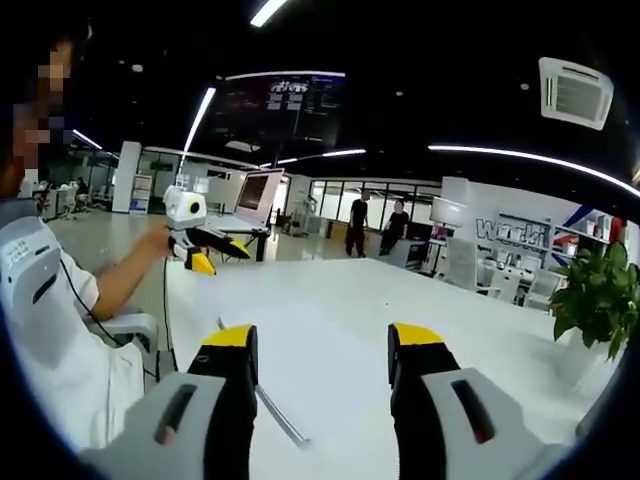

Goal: Grasp the top corner of one sheet in the document stack and pull a single sheet out from the document stack, separating that one sheet from the rest and lifting it clear until the single sheet is fully removed from the stack

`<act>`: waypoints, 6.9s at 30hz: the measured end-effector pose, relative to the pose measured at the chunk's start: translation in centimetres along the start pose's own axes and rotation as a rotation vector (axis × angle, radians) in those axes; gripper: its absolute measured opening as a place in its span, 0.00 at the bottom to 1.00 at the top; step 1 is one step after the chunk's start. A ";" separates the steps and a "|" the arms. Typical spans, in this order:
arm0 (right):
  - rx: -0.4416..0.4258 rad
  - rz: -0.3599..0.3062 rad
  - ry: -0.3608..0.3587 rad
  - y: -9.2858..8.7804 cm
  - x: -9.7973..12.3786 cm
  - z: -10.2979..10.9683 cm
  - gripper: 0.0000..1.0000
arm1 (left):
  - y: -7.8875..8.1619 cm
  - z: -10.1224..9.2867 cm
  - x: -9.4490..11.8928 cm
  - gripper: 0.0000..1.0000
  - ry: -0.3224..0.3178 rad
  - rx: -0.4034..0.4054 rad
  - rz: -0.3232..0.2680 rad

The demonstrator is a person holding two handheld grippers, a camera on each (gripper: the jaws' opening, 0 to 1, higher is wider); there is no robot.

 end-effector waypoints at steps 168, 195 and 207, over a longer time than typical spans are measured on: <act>0.025 0.051 0.016 -0.7 -0.4 -0.1 0.51 | -7.9 -5.7 -9.6 0.03 -0.271 -0.119 0.226; 0.027 0.054 0.017 -0.8 -0.5 -0.1 0.51 | -7.8 -5.6 -9.4 0.03 -0.273 -0.116 0.224; 0.029 0.057 0.019 -0.8 -0.5 0.0 0.51 | -7.3 -5.8 -9.2 0.03 -0.280 -0.091 0.214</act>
Point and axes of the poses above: the point that each gripper's makers call its tool centre point, and the gripper's own axes: x roughly backward along the fingers, z roughly to its left, y roughly out of its top, the point moved 5 cm from there along x, roughly backward along the fingers, and after that the axes turned 3 degrees about -y, right-handed, at the moved point
